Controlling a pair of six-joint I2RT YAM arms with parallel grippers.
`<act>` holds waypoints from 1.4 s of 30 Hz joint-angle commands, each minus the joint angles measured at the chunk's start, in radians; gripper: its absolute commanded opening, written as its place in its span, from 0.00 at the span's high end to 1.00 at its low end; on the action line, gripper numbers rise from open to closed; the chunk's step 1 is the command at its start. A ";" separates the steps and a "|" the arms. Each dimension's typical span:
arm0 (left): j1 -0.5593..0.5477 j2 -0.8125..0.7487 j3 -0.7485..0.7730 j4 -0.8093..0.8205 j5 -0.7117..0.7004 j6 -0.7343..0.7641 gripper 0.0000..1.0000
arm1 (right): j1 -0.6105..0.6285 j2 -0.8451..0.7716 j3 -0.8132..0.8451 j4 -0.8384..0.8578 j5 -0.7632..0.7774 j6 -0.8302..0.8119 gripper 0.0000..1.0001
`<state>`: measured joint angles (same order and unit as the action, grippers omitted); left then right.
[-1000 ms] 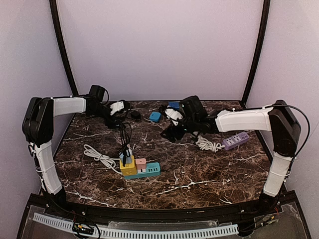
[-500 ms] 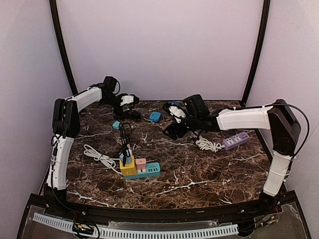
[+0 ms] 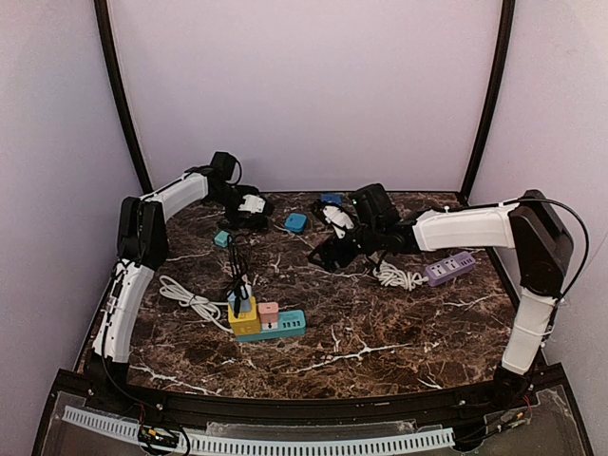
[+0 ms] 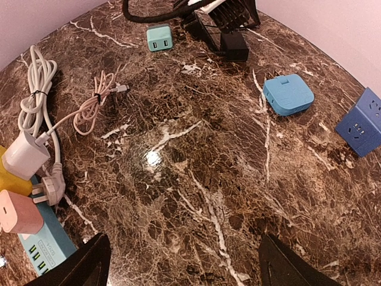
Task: Insert the plug
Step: Pick up the plug from the center of the board.
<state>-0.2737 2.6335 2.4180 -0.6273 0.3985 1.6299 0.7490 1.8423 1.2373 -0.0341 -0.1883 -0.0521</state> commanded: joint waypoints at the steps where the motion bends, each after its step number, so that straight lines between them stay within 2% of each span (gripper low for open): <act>1: -0.039 0.012 -0.017 -0.152 -0.021 0.123 0.39 | 0.006 -0.018 -0.017 0.020 -0.019 0.014 0.14; 5: -0.079 0.004 -0.017 -0.320 -0.025 0.133 0.61 | 0.006 -0.013 -0.010 0.001 0.023 0.027 0.14; 7: -0.099 -0.007 -0.028 -0.407 -0.026 0.138 0.63 | 0.006 -0.016 -0.016 0.000 0.021 0.029 0.14; 11: -0.143 -0.062 -0.100 -0.509 -0.021 0.122 0.64 | 0.006 -0.034 -0.032 0.009 0.011 0.031 0.13; 15: -0.190 -0.131 -0.193 -0.500 -0.003 0.011 0.63 | 0.006 -0.046 -0.043 0.013 0.010 0.031 0.12; 19: -0.205 -0.156 -0.197 -0.538 0.010 -0.037 0.56 | 0.006 -0.058 -0.057 0.026 0.003 0.033 0.11; 23: -0.202 -0.159 -0.208 -0.477 -0.057 -0.053 0.51 | 0.007 -0.067 -0.072 0.030 -0.005 0.041 0.11; 26: -0.197 -0.158 -0.231 -0.395 -0.084 -0.052 0.52 | 0.009 -0.075 -0.079 0.030 -0.011 0.046 0.09; 30: -0.197 -0.157 -0.251 -0.401 -0.098 -0.018 0.62 | 0.012 -0.088 -0.091 0.030 -0.007 0.050 0.07; 34: -0.201 -0.165 -0.246 -0.455 -0.052 0.001 0.89 | 0.011 -0.091 -0.094 0.030 0.005 0.052 0.06; 36: -0.203 -0.172 -0.239 -0.464 -0.027 -0.015 0.97 | 0.012 -0.090 -0.090 0.042 0.012 0.052 0.06; 42: -0.203 -0.216 -0.189 -0.400 0.013 -0.205 0.99 | 0.010 -0.096 -0.076 0.060 0.067 0.117 0.05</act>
<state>-0.4797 2.4863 2.2059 -1.0428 0.3912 1.5608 0.7540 1.7798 1.1572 -0.0135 -0.1699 0.0174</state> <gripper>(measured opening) 0.176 0.947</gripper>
